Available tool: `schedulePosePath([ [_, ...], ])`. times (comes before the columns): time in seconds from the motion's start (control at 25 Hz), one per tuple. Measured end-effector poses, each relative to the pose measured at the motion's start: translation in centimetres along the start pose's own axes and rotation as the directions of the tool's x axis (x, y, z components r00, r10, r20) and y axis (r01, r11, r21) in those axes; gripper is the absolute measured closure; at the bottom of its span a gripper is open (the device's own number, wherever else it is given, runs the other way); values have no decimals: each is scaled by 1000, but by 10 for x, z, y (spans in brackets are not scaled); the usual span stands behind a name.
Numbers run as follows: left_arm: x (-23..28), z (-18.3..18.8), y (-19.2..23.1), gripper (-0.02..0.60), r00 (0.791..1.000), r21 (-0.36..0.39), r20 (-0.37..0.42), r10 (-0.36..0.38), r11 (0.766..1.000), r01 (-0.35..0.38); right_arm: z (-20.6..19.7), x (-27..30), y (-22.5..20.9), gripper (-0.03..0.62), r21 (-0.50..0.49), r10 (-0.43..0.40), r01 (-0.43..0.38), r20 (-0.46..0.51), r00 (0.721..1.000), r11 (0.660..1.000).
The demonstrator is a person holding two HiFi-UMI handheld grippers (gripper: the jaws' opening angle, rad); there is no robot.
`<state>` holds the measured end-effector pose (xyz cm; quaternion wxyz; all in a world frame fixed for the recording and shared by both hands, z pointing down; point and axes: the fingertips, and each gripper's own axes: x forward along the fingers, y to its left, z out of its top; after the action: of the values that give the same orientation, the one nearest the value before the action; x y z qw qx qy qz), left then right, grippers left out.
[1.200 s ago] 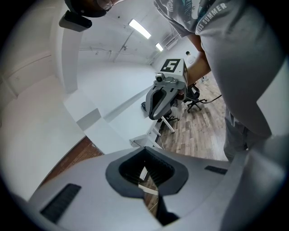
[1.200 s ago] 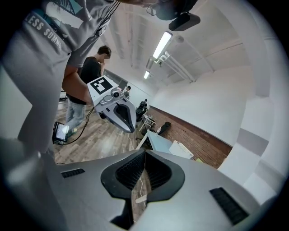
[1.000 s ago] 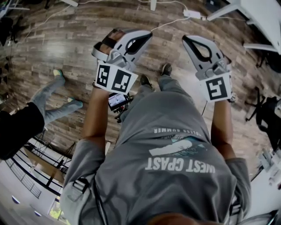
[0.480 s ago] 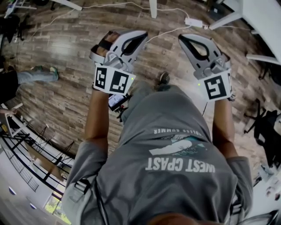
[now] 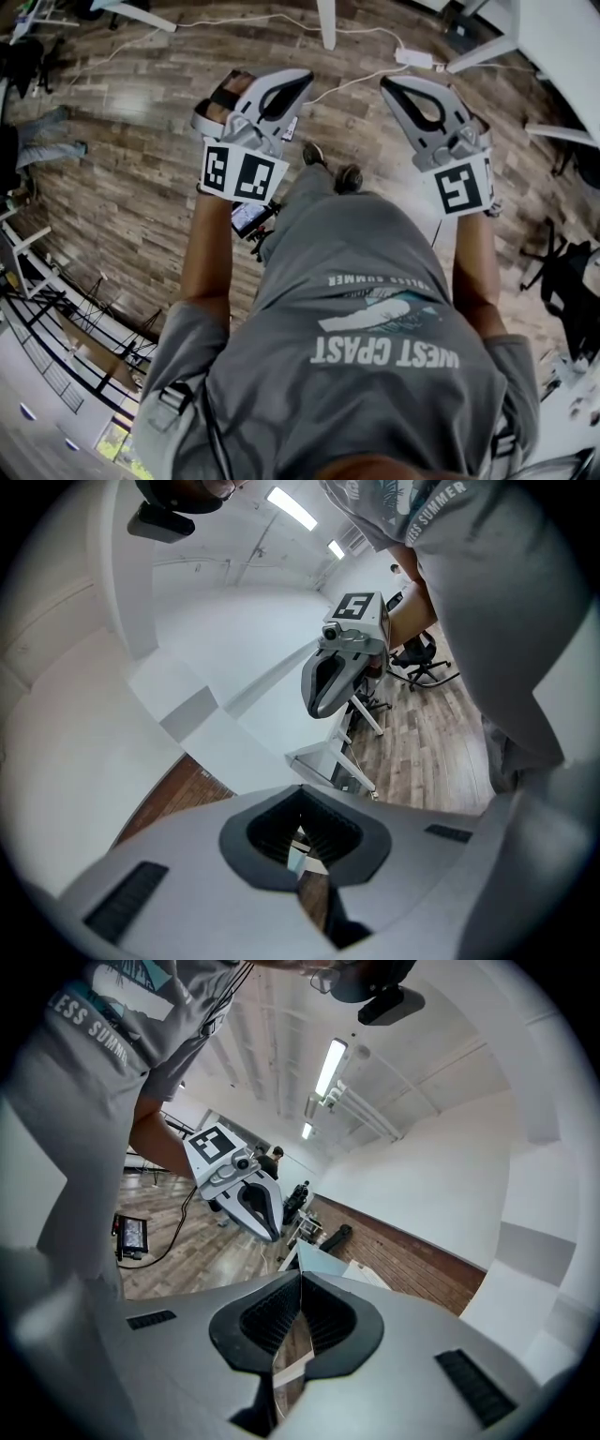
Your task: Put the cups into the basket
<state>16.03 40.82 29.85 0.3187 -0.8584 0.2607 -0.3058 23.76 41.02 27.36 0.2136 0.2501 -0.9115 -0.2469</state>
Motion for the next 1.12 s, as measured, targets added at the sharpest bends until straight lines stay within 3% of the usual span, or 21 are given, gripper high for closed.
schedulePosePath([
  [0.6,11,-73,72,580,998,-10,57,3,1000,-2,-1,88,-47,580,-11,-36,35,-70,997,999],
  [1.12,74,-81,111,580,1000,-20,-7,21,1000,-21,-43,109,-107,580,6,10,-10,-12,1000,1000],
])
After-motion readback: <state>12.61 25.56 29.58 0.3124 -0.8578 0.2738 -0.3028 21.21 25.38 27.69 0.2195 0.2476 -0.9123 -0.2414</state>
